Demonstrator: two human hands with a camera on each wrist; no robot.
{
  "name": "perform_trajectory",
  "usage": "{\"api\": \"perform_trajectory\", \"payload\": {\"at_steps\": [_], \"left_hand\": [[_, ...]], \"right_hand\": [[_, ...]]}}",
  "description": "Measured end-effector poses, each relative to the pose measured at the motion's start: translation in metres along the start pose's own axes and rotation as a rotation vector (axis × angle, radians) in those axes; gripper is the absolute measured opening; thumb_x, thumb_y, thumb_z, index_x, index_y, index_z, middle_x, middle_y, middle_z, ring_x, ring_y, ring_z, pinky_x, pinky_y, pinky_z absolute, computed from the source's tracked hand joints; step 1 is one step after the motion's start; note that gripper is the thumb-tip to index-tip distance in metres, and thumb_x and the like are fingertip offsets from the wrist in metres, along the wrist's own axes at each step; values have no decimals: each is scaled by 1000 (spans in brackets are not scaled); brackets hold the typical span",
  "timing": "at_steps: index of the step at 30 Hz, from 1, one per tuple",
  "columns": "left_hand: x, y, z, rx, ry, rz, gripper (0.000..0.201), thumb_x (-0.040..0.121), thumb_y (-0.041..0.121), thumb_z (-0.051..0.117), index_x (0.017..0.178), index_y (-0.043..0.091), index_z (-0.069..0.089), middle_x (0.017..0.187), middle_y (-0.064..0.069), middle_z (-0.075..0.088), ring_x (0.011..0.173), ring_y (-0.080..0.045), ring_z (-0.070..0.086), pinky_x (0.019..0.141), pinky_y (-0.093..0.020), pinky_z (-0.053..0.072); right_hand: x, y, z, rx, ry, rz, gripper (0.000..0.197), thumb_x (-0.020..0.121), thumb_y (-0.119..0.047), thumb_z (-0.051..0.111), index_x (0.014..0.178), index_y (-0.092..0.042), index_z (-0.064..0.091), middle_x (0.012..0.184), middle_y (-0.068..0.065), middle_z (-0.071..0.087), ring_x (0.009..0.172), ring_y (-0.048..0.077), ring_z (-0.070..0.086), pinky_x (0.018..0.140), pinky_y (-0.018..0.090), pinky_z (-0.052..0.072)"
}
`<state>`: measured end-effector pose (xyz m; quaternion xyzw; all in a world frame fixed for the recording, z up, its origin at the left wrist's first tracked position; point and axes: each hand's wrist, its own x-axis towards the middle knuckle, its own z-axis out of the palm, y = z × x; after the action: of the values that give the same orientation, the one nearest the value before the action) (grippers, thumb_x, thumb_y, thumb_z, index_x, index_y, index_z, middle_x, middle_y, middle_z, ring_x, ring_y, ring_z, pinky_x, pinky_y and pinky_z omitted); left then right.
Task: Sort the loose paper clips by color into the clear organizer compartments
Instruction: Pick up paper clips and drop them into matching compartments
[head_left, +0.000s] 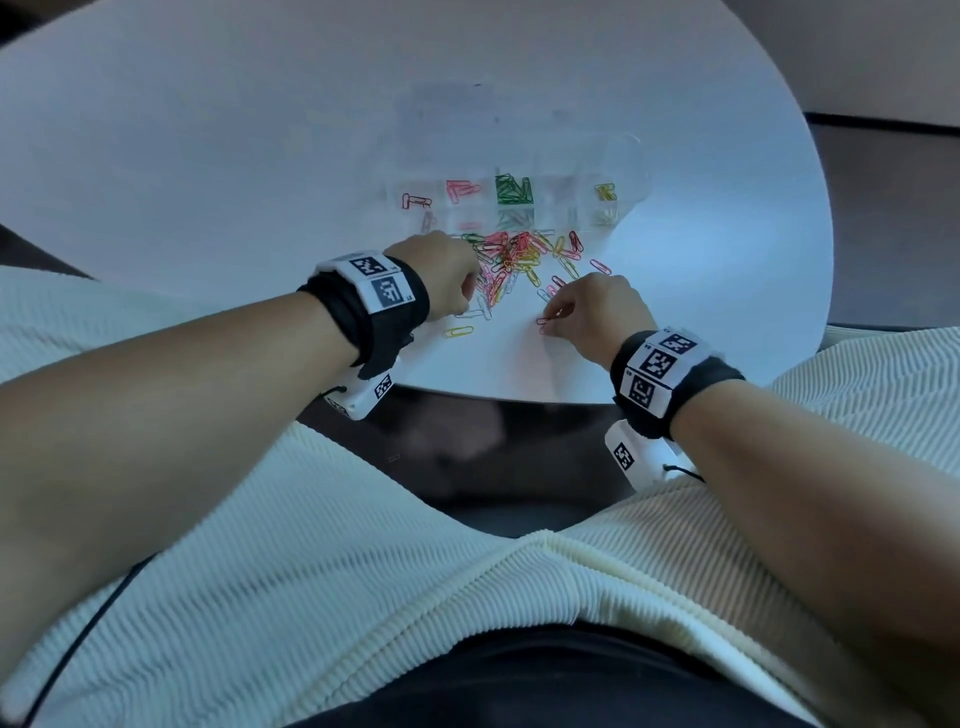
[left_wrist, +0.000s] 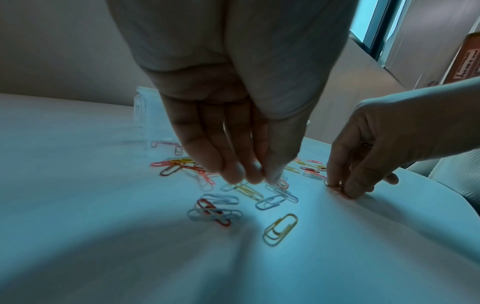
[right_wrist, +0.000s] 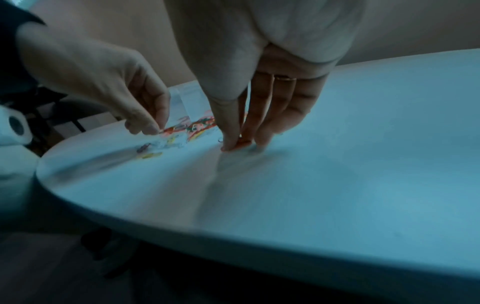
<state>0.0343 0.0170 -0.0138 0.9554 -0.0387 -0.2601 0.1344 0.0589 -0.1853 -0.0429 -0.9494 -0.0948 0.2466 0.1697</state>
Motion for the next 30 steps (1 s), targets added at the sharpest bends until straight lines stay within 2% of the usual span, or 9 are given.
{"api": "perform_trajectory", "payload": {"at_steps": [5, 11, 14, 16, 18, 21, 24, 27, 30], "left_hand": [[1, 4, 6, -1, -45, 11, 5, 81, 21, 67, 79, 16, 67, 82, 0, 67, 80, -22, 62, 63, -27, 44], [1, 8, 18, 26, -81, 56, 15, 81, 20, 70, 95, 13, 68, 95, -2, 67, 91, -23, 61, 69, -27, 42], [-1, 10, 21, 51, -90, 76, 5, 82, 12, 66, 87, 13, 67, 88, -1, 65, 87, -21, 60, 67, -26, 40], [-3, 11, 21, 58, -92, 86, 6, 82, 8, 63, 85, 13, 66, 87, -2, 64, 87, -23, 61, 66, -26, 40], [-3, 14, 21, 72, -101, 102, 11, 83, 6, 60, 89, 11, 67, 92, -3, 65, 90, -23, 61, 68, -26, 41], [-3, 17, 22, 105, -119, 118, 14, 83, 7, 60, 95, 10, 67, 95, -3, 65, 93, -24, 60, 70, -27, 42], [-2, 13, 23, 89, -107, 133, 12, 82, 7, 59, 92, 12, 65, 94, -2, 65, 92, -23, 59, 70, -29, 43], [-1, 11, 22, 16, -69, 124, 9, 81, 10, 59, 85, 12, 66, 87, -1, 65, 86, -22, 59, 68, -28, 43], [1, 12, 12, -124, -9, 90, 11, 82, 12, 55, 73, 14, 60, 71, 5, 56, 77, -20, 53, 66, -26, 38]], "right_hand": [[0, -2, 7, -68, 38, -52, 6, 86, -28, 70, 87, -24, 73, 88, 4, 71, 80, 25, 65, 70, 32, 55], [3, 2, 10, -76, 21, -85, 11, 92, -28, 62, 87, -19, 67, 98, 5, 64, 85, 23, 60, 72, 30, 49], [5, 4, 9, -12, 45, -101, 12, 93, -22, 61, 94, -13, 67, 101, 3, 53, 88, 21, 54, 77, 30, 43], [7, 5, 2, 75, 105, -75, 10, 93, -17, 58, 95, -12, 66, 101, 2, 56, 90, 19, 54, 77, 28, 41], [9, 8, -7, 185, 154, -21, 7, 93, -15, 57, 93, -14, 64, 94, 0, 62, 86, 16, 56, 73, 24, 41], [11, 12, -18, 488, 174, 73, 14, 90, -8, 58, 100, -17, 64, 80, 0, 66, 69, 17, 62, 65, 29, 51], [12, 15, -25, 911, 111, 159, 26, 90, 5, 51, 109, -5, 64, 70, 6, 58, 54, 16, 55, 53, 26, 49], [11, 16, -33, 1249, -7, 262, 20, 92, 5, 46, 94, -2, 65, 67, 8, 54, 52, 16, 52, 51, 23, 46], [9, 16, -35, 1428, -85, 369, 24, 90, -8, 41, 77, -4, 60, 66, 8, 54, 55, 20, 51, 51, 25, 45]]}}
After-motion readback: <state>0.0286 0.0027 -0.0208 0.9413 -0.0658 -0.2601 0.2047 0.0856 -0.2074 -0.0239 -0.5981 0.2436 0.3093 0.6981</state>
